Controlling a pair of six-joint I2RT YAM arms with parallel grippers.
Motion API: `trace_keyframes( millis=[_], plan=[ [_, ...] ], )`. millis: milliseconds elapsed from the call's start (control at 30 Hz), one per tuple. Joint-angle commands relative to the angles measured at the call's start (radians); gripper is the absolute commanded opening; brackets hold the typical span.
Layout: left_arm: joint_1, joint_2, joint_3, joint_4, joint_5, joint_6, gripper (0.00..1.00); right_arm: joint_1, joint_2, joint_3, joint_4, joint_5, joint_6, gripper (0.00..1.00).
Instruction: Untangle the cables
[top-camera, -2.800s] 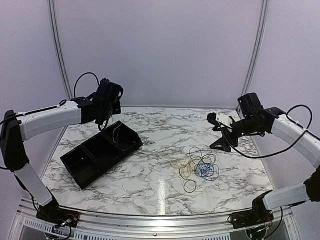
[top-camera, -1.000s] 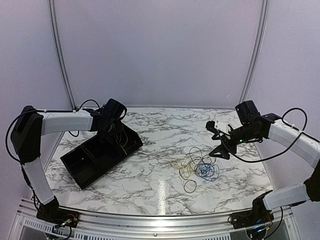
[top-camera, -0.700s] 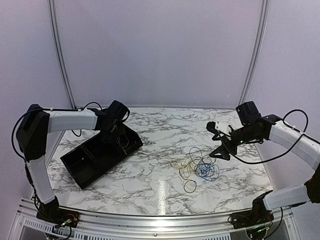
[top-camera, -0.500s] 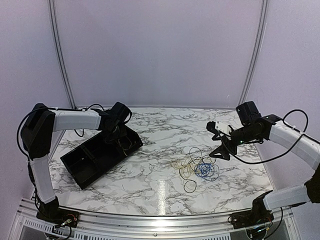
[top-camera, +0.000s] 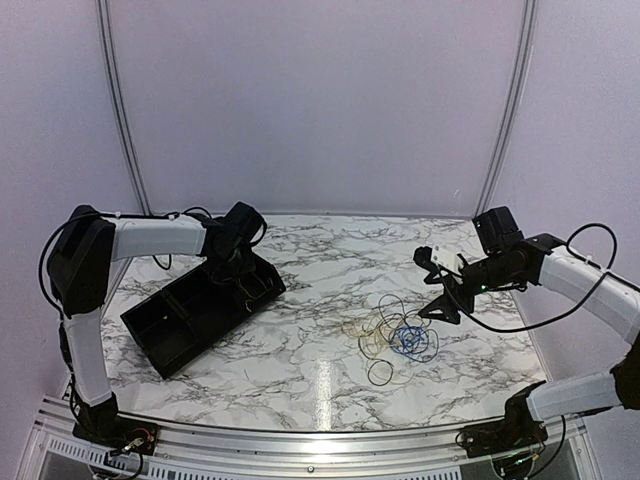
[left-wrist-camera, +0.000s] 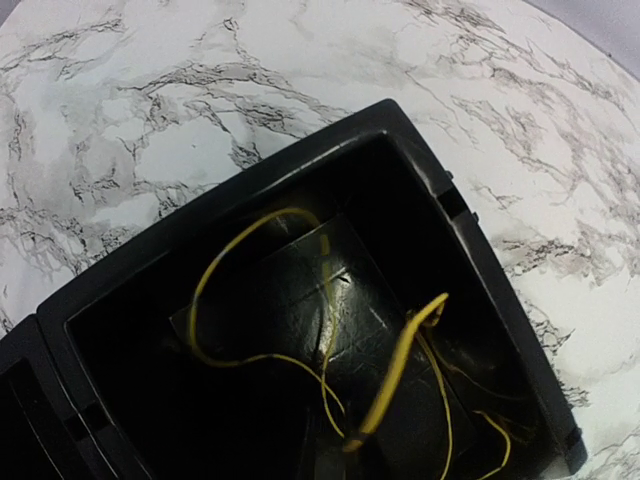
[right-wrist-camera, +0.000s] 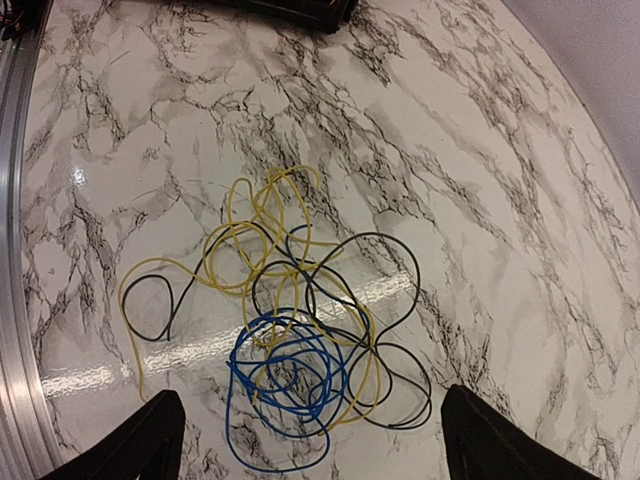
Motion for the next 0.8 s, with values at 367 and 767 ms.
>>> trace_keyframes(
  millis=[367, 767],
  plan=[
    [0.004, -0.295, 0.029, -0.190, -0.025, 0.016, 0.99, -0.006, 0.024, 0.063, 0.016, -0.053, 0.023, 0.89],
    [-0.143, -0.449, 0.206, -0.226, -0.203, 0.417, 0.99, -0.004, 0.144, 0.174, 0.015, -0.102, 0.040, 0.89]
  ],
)
